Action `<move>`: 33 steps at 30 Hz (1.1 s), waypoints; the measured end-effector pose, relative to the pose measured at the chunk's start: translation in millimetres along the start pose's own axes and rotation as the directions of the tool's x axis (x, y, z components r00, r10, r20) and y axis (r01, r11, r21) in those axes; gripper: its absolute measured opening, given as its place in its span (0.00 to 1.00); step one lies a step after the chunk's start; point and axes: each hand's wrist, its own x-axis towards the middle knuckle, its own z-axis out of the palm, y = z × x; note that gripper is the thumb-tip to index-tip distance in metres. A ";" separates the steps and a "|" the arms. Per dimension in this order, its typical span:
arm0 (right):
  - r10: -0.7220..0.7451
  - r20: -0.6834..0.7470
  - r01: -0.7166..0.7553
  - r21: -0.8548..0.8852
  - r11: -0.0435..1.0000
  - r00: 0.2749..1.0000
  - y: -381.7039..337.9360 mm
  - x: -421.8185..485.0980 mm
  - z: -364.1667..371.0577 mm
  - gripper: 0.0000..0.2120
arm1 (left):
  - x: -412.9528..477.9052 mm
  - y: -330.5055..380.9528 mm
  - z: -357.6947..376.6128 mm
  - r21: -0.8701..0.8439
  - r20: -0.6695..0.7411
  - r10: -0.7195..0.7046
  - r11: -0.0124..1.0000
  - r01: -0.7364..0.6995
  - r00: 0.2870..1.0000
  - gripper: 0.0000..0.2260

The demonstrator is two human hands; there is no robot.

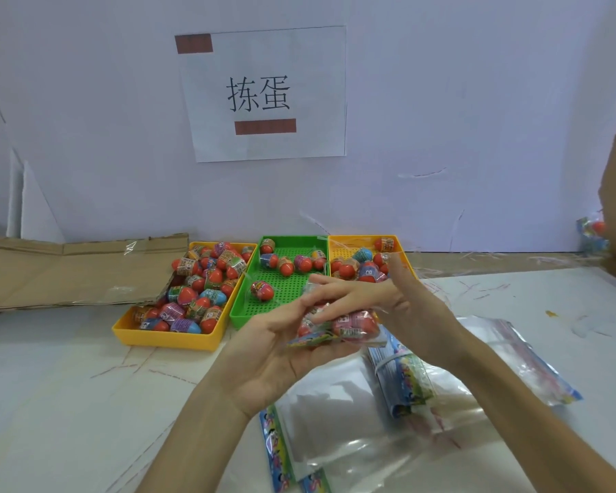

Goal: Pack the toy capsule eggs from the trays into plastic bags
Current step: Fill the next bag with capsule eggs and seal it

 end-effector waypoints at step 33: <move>-0.315 -0.265 -0.026 -0.800 0.599 0.911 44.3 0.9 16.8 0.25 | 7.3 9.2 -2.9 -0.175 -0.236 0.342 0.906 -0.386 0.909 0.21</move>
